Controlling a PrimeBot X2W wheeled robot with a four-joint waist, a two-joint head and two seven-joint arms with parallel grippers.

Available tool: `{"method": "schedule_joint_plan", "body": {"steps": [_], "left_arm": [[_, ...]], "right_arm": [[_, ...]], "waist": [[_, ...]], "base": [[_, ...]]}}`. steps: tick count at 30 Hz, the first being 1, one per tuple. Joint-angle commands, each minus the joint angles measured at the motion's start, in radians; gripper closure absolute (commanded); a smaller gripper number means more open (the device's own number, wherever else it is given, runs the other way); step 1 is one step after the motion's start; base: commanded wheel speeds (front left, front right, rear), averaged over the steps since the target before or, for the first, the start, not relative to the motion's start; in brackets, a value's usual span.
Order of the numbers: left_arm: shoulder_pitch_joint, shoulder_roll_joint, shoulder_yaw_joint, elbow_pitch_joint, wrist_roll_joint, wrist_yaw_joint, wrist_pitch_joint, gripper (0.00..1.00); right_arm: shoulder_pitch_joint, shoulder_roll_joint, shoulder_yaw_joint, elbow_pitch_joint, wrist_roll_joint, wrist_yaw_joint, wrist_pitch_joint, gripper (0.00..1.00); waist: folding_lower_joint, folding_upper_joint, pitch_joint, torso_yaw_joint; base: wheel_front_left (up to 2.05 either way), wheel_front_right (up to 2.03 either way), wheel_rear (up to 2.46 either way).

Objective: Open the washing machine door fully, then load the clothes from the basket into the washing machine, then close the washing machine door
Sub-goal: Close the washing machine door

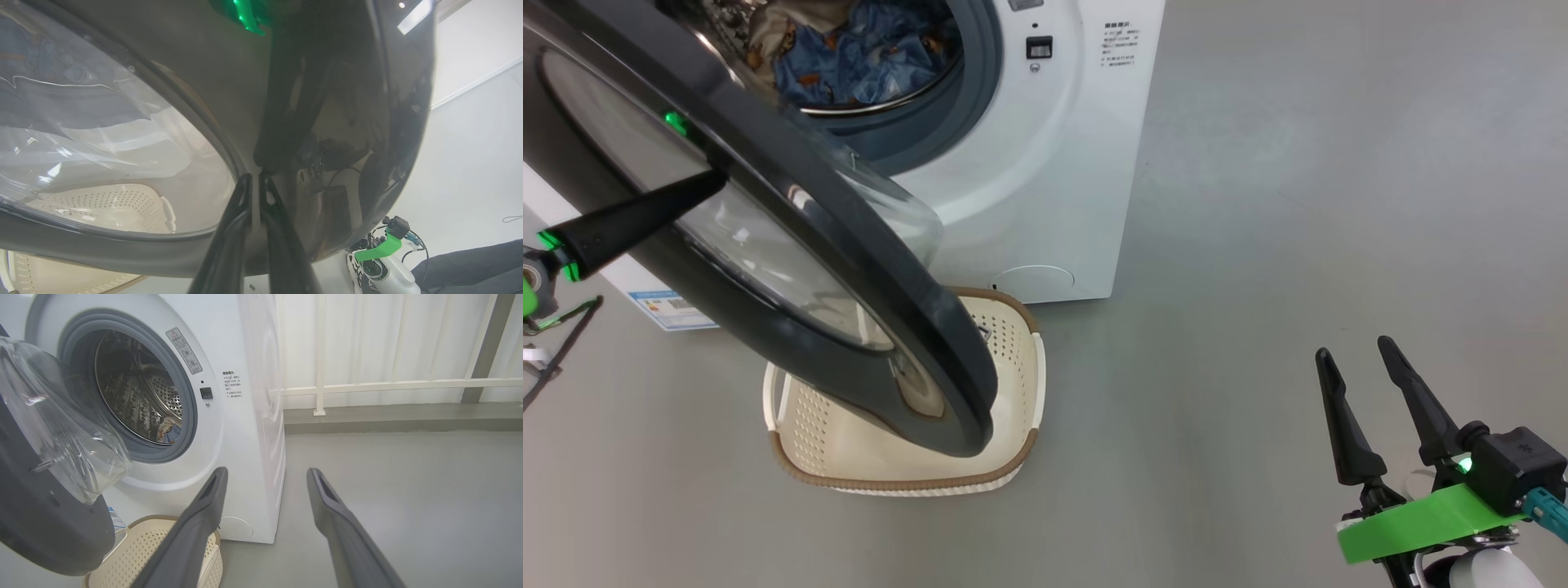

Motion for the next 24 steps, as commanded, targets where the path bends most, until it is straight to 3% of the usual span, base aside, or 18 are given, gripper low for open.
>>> {"method": "schedule_joint_plan", "body": {"steps": [1,17,21,23,24], "left_arm": [[-0.048,0.04,0.037,-0.018,0.008,-0.007,-0.014,1.0],[0.076,0.044,0.067,-0.033,0.03,-0.007,-0.125,1.0],[0.112,0.055,0.078,-0.028,0.034,-0.007,-0.154,0.9],[0.136,0.058,0.086,-0.023,0.04,-0.007,-0.183,0.59],[0.149,0.057,0.088,-0.022,0.041,-0.007,-0.196,0.55]], "right_arm": [[0.003,-0.006,0.012,-0.028,-0.012,0.004,-0.008,0.0],[0.019,-0.013,0.014,-0.024,-0.01,0.004,-0.008,0.0],[0.021,-0.017,0.018,-0.023,-0.009,0.004,-0.008,0.0],[0.022,-0.02,0.019,-0.022,-0.008,0.004,-0.008,0.0],[0.023,-0.021,0.019,-0.022,-0.008,0.004,-0.008,0.0]], "waist": [[-0.0001,-0.0001,0.0,0.0],[-0.0001,-0.0001,-0.035,0.064],[-0.0001,-0.0001,-0.04,0.078],[-0.0001,-0.0001,-0.045,0.085],[-0.0001,-0.0001,-0.048,0.091]], "base": [[0.0,0.0,0.0],[0.0,0.0,0.0],[0.0,0.0,0.0],[0.0,0.0,0.0],[0.0,0.0,0.0]]}}
